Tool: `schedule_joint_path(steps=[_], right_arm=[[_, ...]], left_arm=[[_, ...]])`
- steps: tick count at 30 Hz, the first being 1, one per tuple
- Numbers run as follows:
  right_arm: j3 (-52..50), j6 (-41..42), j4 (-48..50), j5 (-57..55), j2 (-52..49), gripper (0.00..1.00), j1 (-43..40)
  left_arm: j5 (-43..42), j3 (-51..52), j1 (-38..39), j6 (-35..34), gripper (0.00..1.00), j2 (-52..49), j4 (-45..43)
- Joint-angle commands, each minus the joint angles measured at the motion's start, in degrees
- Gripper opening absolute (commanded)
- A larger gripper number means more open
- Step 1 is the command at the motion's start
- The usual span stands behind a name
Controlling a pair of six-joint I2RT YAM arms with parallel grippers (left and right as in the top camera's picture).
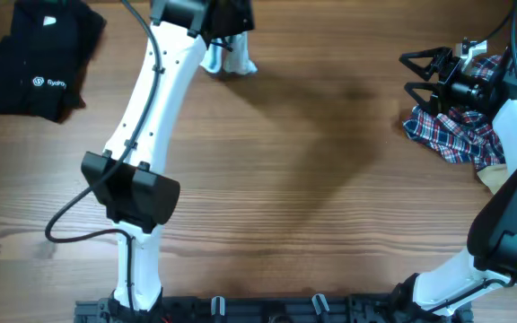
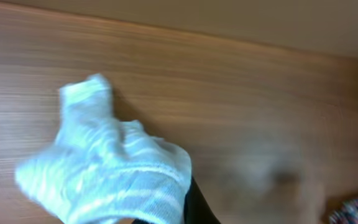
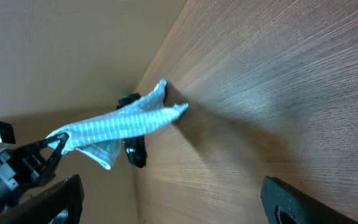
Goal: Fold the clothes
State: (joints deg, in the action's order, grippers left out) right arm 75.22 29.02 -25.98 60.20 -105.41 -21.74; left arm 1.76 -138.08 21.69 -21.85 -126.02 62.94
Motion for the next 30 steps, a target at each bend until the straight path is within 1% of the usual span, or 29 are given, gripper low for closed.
schedule_joint_path(steps=[1,4,7,9,11,12,13,15,17,18,19,23,30], right_arm=[[0.1,-1.7,-0.3,0.6,1.5,0.92,0.1],[0.1,-2.0,-0.9,0.6,1.5,0.92,0.1],[0.1,-2.1,-1.4,0.6,1.5,0.92,0.1],[0.1,-2.1,-1.5,0.6,1.5,0.92,0.1],[0.1,-2.1,-1.5,0.6,1.5,0.92,0.1],[0.1,-2.1,-1.5,0.6,1.5,0.92,0.1],[0.1,-2.1,-1.5,0.6,1.5,0.92,0.1],[0.1,-2.1,-1.5,0.6,1.5,0.92,0.1],[0.1,-2.0,-1.5,0.6,1.5,0.92,0.1],[0.1,-2.1,-1.5,0.5,1.5,0.92,0.1],[0.1,-1.9,-1.5,0.1,1.5,0.92,0.1],[0.1,-1.9,-1.6,-0.7,1.5,0.92,0.1],[0.1,-1.9,-1.6,-1.9,1.5,0.92,0.1]], left_arm=[[-6.6,-0.7,6.7,-1.1,0.04,0.0,-1.4],[-9.5,-0.7,12.7,-1.1,0.04,-0.8,-1.6],[-9.5,-0.7,17.8,-0.9,0.04,-2.7,2.4],[-10.4,-0.7,20.1,0.8,0.09,-5.0,7.6],[-13.4,-0.6,21.0,3.3,0.16,-7.6,13.0],[-14.4,-0.6,21.2,3.9,0.18,-8.7,16.1],[-14.4,-0.6,21.2,4.2,0.17,-9.8,19.1],[-14.4,-0.6,20.6,5.2,0.13,-10.6,23.6],[-14.1,-0.6,19.6,5.2,0.13,-10.6,26.6],[-12.9,-0.6,18.9,5.2,0.16,-10.4,28.9],[-9.4,-0.5,17.5,4.9,0.2,-10.4,33.7],[-7.6,2.0,13.8,4.9,0.22,-9.8,33.6],[-3.4,2.0,2.4,2.9,0.22,-9.7,33.6]])
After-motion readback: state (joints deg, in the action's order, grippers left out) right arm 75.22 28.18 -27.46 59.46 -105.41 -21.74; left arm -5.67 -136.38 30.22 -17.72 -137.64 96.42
